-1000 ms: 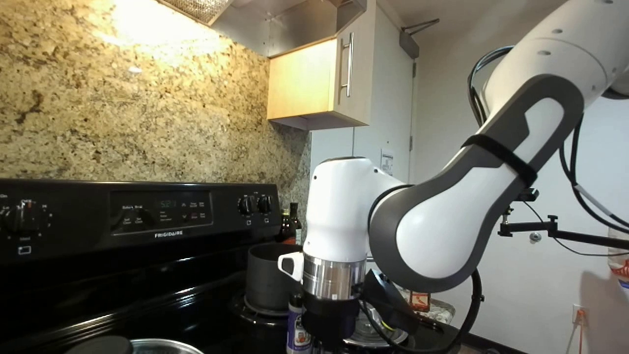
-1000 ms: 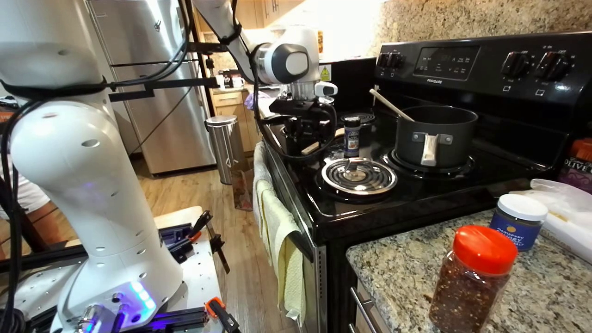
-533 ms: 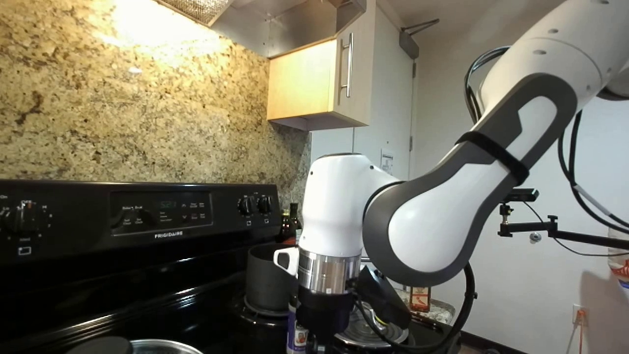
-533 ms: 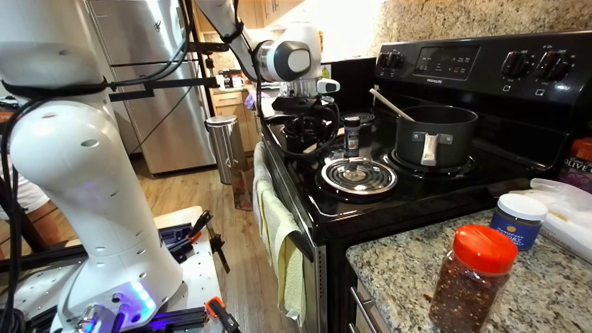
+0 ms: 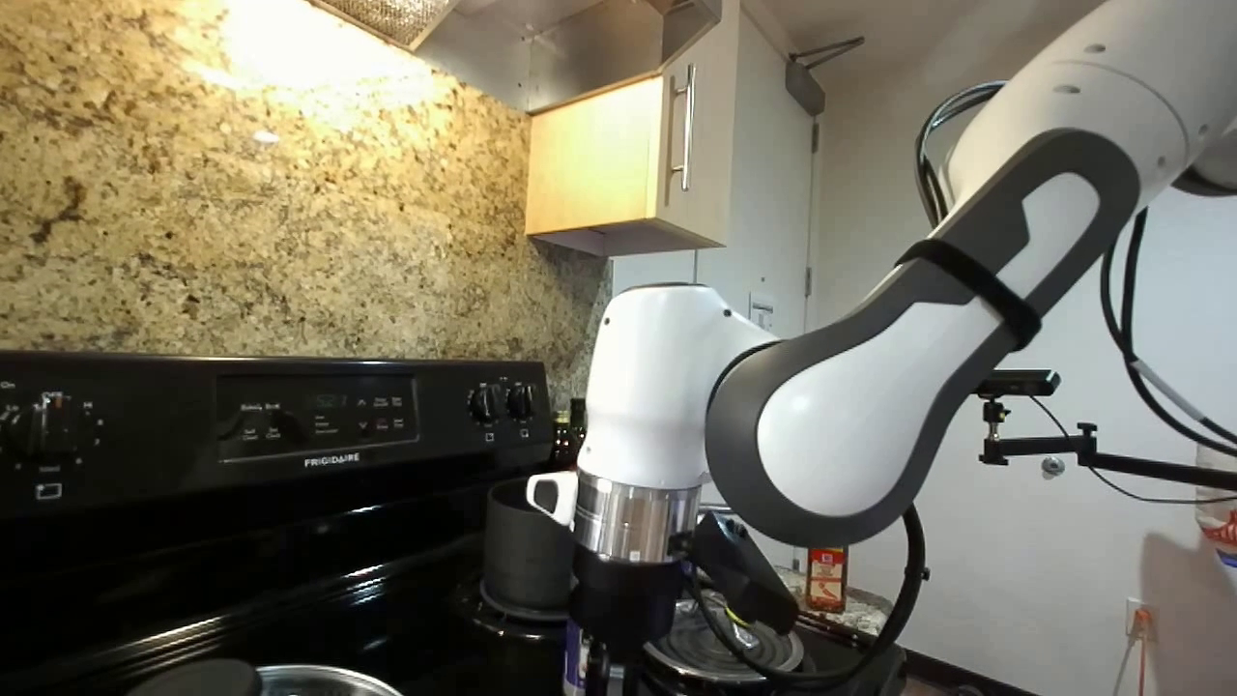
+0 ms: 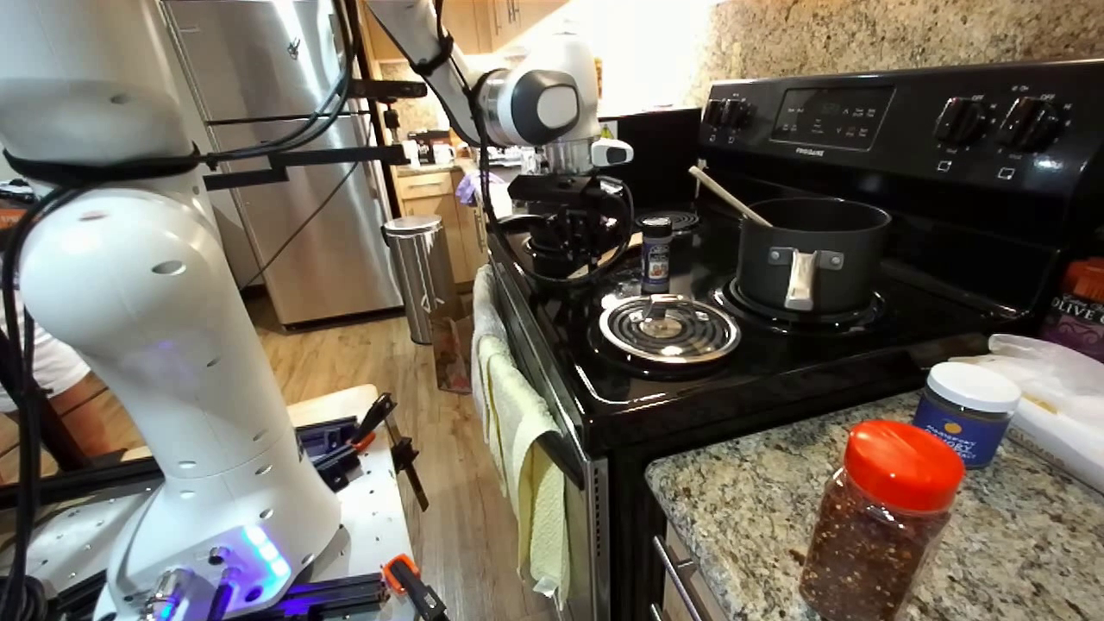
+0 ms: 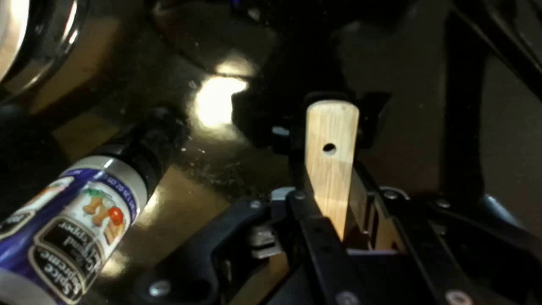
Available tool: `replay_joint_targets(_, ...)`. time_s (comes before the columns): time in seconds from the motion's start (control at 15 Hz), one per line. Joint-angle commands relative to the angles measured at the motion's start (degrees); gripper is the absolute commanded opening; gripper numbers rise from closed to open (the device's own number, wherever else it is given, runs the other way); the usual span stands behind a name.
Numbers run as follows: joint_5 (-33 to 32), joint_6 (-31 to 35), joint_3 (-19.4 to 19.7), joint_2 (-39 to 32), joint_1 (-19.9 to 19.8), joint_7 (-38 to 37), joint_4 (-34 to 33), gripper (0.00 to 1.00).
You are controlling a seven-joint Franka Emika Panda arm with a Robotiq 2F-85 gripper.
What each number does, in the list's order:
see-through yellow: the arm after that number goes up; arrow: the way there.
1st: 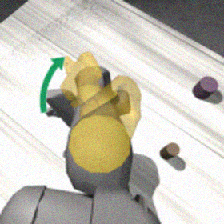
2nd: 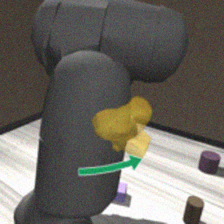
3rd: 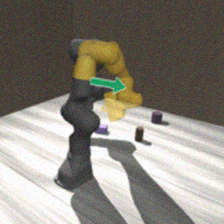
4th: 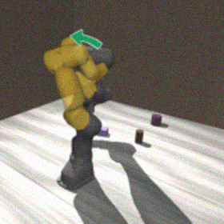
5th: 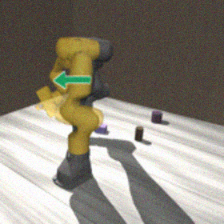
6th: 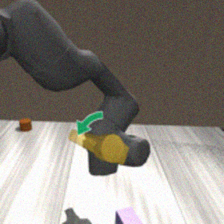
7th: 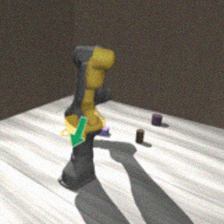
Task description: Take the wooden spoon from the stove and put it in the pot
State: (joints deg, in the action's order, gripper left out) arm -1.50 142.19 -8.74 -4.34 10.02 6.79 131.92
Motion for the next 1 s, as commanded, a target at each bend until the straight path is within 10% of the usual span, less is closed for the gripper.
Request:
replay_joint_targets(0.0,-0.6,-3.4,-0.8,2.8,0.0,0.9,-1.3,0.07)
replay_joint_targets(0.53,-1.7,-9.8,-1.1,5.6,0.3,0.2,-4.9,0.07)
replay_joint_targets(0.6,-1.7,-10.0,-1.1,6.3,0.3,0.3,-5.1,0.27)
replay_joint_targets(0.87,-1.7,-10.0,-1.1,5.5,0.3,0.3,-5.1,0.27)
replay_joint_targets(0.93,-1.7,-10.0,-1.1,5.4,0.3,0.3,-5.1,0.07)
